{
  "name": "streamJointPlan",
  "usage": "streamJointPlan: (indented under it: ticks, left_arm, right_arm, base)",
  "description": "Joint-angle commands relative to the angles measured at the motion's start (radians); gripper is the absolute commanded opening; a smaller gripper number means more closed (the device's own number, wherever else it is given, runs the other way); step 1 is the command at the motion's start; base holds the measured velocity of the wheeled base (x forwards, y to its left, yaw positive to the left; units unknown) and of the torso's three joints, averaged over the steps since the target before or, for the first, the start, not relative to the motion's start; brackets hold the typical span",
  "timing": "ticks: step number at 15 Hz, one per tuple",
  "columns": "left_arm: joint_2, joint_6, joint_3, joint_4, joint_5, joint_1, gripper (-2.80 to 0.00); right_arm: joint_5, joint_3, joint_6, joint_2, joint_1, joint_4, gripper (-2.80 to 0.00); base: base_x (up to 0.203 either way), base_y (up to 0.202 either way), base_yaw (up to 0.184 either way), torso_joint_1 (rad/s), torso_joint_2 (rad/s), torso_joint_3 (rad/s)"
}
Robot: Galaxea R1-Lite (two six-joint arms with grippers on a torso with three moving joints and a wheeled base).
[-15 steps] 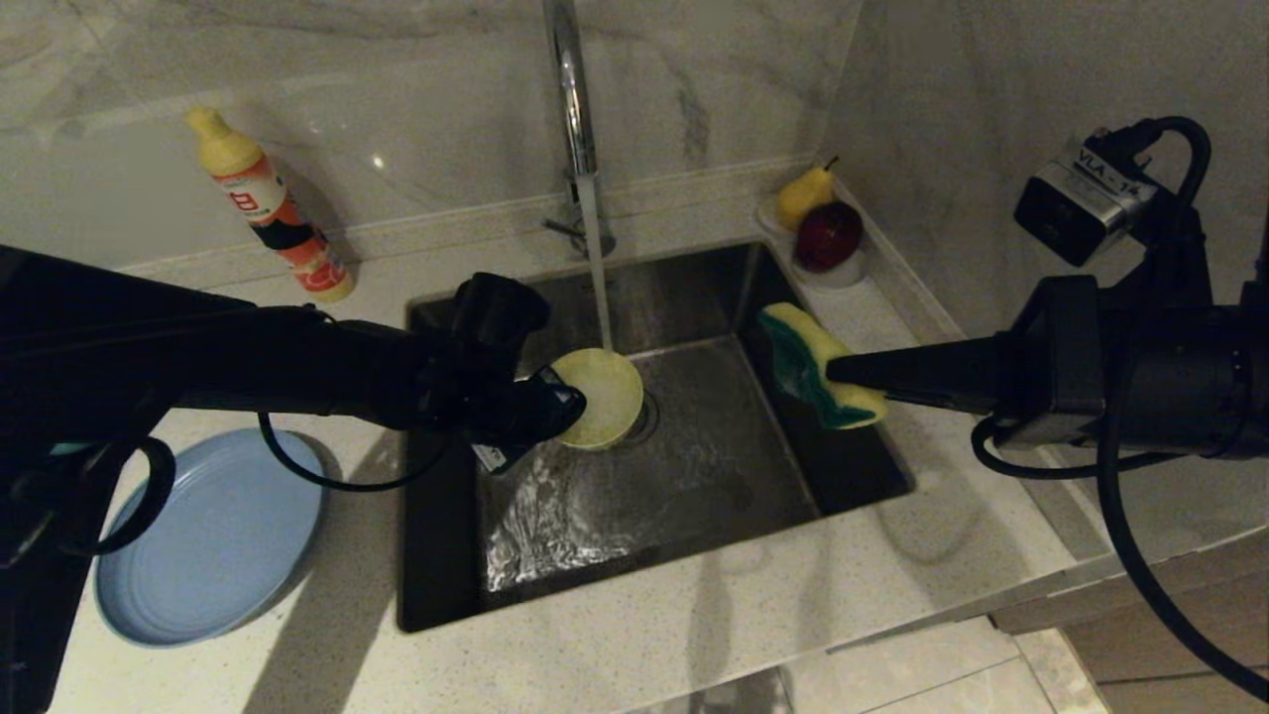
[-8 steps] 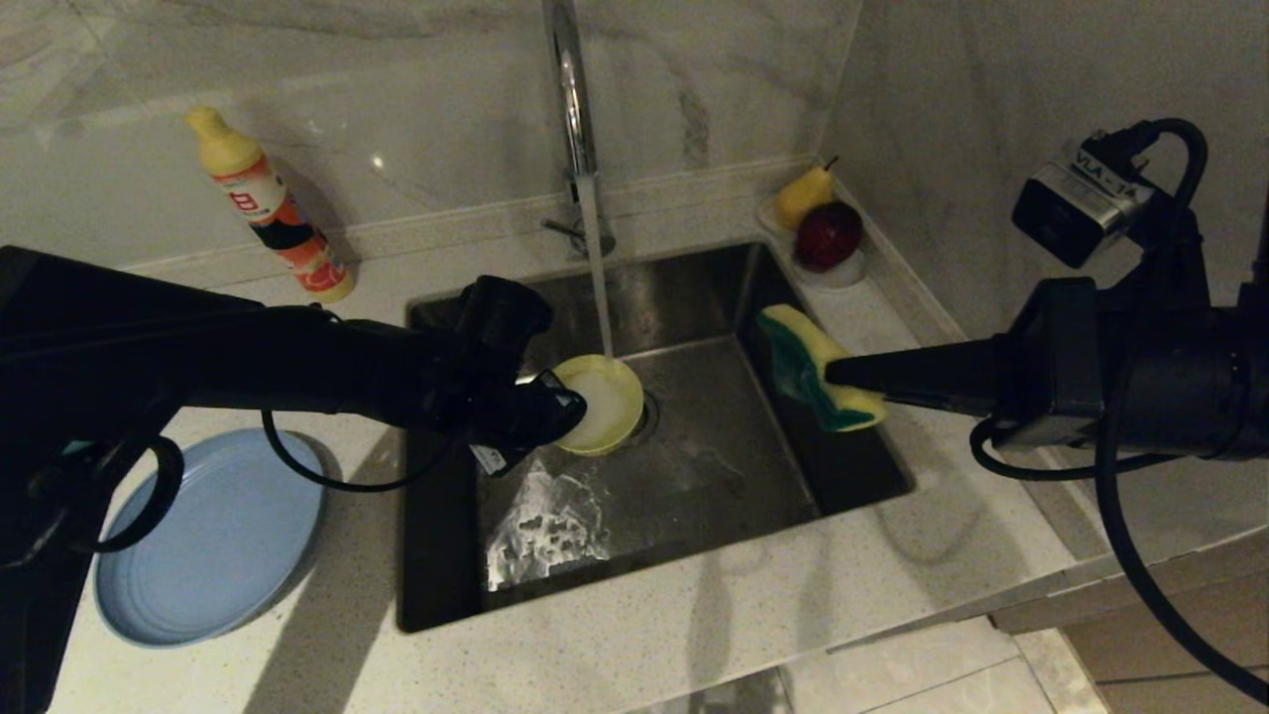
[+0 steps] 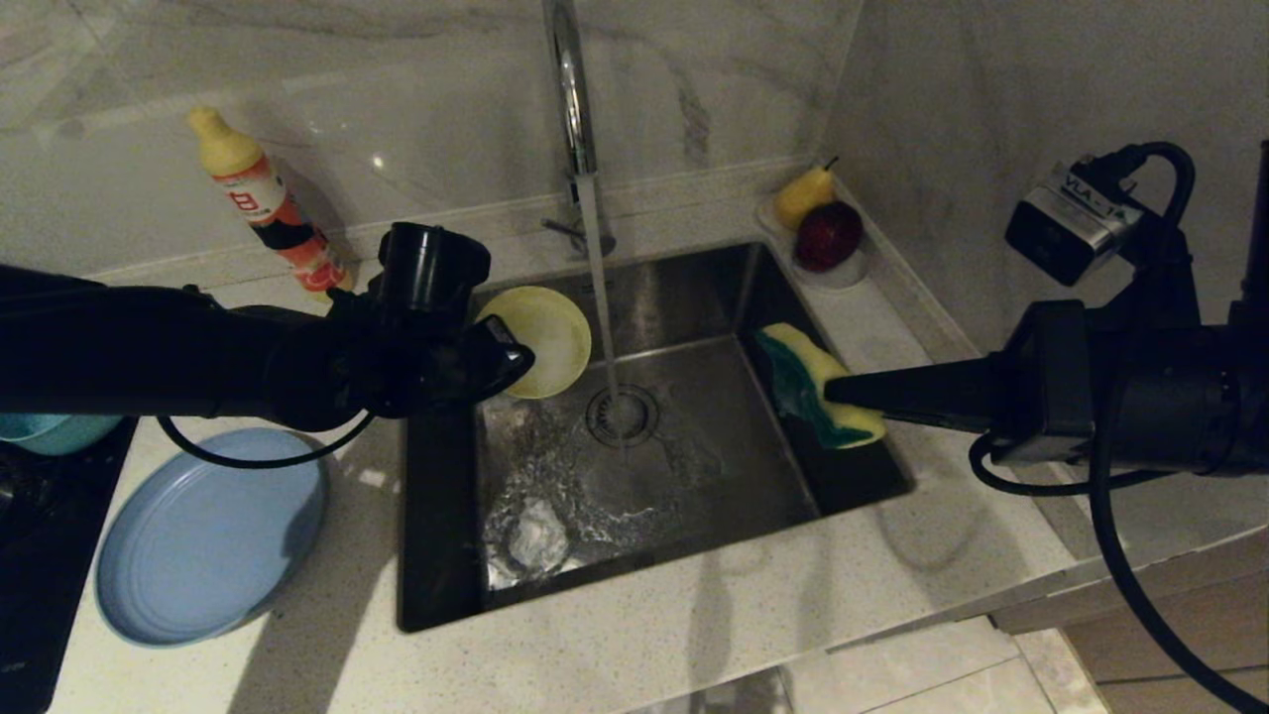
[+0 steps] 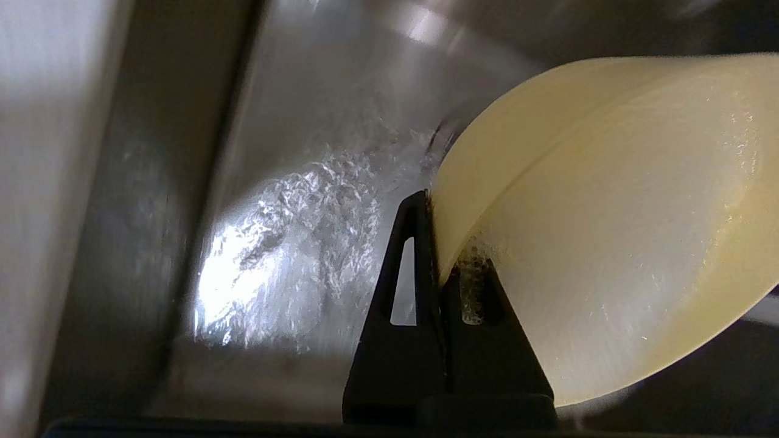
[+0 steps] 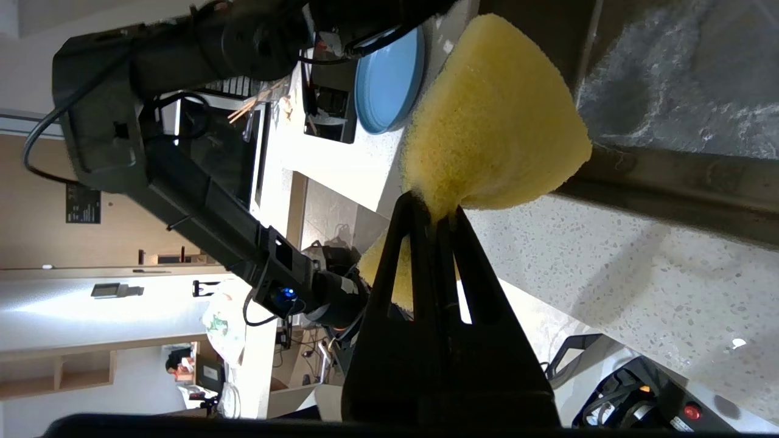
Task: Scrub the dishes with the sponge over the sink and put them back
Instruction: Rinse the bowl
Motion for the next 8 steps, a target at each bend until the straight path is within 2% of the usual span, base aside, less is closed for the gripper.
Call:
streamJointPlan:
  ticks: [1,8]
  left_arm:
    - [-0.025,0.114,0.097,-0.241,0.033,0.001,-2.8]
    - [-0.055,0.425,0.369,-0.793,0.049,0.002,-2.8]
  right_arm:
    - [0.001,0.007,0.003,0.006,0.0,-0.001,-2.8]
    - [0.006,0.026,0.003,0.013,0.001,-0.002,-2.8]
  base:
    - [0.0,0.0,0.0,0.0,0.0,0.0]
    - [0.0,0.0,0.0,0.0,0.0,0.0]
